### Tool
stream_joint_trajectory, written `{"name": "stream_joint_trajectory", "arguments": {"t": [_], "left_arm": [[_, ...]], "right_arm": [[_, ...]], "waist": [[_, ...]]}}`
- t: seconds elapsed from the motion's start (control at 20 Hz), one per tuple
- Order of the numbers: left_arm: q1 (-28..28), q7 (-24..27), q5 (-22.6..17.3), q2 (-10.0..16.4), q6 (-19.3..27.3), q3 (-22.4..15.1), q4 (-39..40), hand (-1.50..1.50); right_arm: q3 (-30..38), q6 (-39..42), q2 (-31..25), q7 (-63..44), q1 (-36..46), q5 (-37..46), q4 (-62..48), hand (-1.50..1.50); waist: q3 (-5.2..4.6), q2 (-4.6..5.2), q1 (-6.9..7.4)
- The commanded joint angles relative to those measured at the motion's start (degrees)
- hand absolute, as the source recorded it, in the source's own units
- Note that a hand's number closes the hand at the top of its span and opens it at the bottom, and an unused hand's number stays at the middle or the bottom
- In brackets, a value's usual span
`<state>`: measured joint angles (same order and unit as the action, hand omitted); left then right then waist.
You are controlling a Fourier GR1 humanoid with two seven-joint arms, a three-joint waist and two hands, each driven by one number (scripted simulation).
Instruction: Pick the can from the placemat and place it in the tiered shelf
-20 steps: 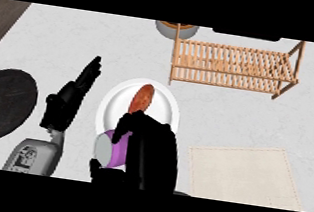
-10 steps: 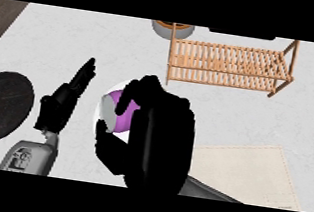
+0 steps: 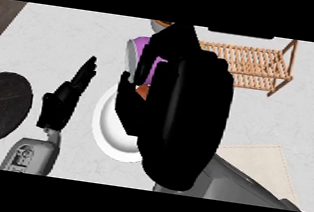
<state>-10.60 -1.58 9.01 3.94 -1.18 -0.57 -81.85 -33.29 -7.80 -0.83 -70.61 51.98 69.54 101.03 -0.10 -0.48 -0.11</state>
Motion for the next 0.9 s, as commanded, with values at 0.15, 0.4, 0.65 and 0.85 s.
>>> {"name": "stream_joint_trajectory", "arguments": {"t": [0.15,0.4,0.65,0.85], "left_arm": [[0.26,1.34,-0.95,0.92,-1.25,0.88,0.72,0.00],[1.02,0.50,1.17,-1.78,1.53,-1.28,-0.47,0.00],[-0.24,-1.67,-0.14,0.45,-1.28,-0.41,-1.15,0.00],[2.32,-2.46,-1.20,0.41,-1.45,0.02,-4.18,0.00]], "right_arm": [[9.98,7.52,0.79,-7.90,7.16,1.58,-3.26,1.50],[18.07,12.80,-0.76,-1.74,9.09,2.16,-1.76,1.50],[21.96,13.84,0.16,2.01,12.35,3.68,-6.56,1.50],[22.49,13.65,-2.33,7.14,10.90,6.42,-8.06,1.50]], "waist": [[0.03,0.27,0.08],[0.08,0.22,-0.18],[0.08,0.31,0.22],[0.09,0.28,0.42]]}}
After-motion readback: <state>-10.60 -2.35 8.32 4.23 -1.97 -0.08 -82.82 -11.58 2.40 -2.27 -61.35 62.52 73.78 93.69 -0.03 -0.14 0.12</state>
